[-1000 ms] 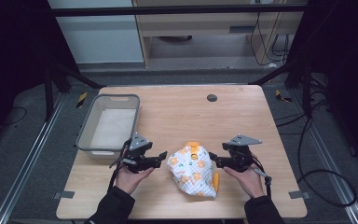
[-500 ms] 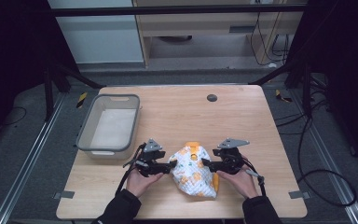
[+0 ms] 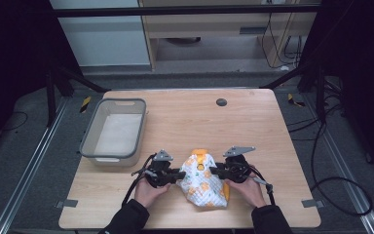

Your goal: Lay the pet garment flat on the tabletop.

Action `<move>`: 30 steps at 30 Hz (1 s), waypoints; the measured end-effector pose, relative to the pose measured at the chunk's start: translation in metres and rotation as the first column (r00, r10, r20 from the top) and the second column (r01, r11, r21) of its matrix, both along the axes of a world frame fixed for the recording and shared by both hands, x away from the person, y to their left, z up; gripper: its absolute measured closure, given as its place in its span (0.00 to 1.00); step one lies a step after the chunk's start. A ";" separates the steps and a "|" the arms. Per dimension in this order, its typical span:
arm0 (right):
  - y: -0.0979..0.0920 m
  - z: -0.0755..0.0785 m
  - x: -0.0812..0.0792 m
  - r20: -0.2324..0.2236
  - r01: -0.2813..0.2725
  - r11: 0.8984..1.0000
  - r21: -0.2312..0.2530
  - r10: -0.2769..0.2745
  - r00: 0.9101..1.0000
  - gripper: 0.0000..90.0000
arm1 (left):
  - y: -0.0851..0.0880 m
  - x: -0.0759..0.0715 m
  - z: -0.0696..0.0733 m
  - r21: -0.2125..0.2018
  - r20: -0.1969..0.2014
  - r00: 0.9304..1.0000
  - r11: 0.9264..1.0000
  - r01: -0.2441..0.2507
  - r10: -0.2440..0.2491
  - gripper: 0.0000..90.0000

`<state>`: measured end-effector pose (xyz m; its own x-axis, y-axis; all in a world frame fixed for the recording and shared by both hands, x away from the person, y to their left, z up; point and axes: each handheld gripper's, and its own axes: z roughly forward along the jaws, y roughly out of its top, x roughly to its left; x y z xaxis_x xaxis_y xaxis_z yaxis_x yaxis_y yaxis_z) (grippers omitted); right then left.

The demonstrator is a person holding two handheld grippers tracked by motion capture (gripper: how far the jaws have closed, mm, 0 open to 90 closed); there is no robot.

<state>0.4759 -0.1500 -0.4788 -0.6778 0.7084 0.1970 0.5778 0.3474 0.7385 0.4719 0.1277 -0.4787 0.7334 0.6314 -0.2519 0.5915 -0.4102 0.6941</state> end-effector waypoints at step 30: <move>-0.016 0.096 -0.027 0.281 0.048 0.982 0.182 -0.098 0.955 0.96 | 0.005 -0.030 0.115 -0.068 0.314 0.949 0.998 -0.005 0.027 0.93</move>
